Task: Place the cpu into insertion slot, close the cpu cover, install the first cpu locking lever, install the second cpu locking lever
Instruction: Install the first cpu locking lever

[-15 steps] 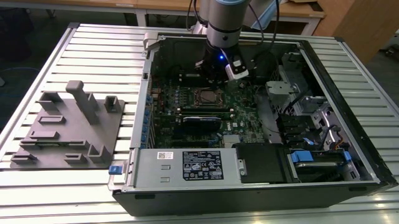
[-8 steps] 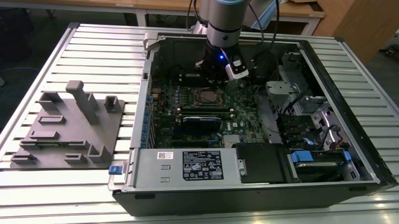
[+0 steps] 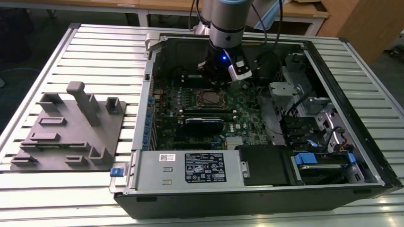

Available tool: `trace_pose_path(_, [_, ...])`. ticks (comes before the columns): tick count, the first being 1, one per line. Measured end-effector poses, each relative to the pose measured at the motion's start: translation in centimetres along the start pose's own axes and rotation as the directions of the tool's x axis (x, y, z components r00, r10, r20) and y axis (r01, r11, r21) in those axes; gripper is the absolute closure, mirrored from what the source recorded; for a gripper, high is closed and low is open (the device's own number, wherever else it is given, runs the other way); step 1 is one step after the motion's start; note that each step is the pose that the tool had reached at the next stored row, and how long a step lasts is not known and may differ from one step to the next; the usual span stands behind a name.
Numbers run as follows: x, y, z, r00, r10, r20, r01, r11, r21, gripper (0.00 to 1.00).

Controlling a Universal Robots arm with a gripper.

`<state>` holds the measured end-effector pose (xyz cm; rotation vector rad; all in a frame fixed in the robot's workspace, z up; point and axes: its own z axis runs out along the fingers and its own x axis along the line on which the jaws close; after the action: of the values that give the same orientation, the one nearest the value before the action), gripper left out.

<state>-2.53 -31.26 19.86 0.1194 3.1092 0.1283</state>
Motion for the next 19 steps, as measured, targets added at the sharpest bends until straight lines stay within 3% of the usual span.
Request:
trace_pose_path(11, [0.01,-0.02,0.18,1.0000,0.000,0.0007,0.000,0.9999,0.0121,0.90])
trace_pose_path(16, [0.01,-0.02,0.19,1.0000,0.000,0.0010,0.000,0.9999,0.0115,0.90])
trace_pose_path(19, [-0.01,0.02,0.03,1.0000,0.000,0.0011,0.000,1.0000,0.0050,0.90])
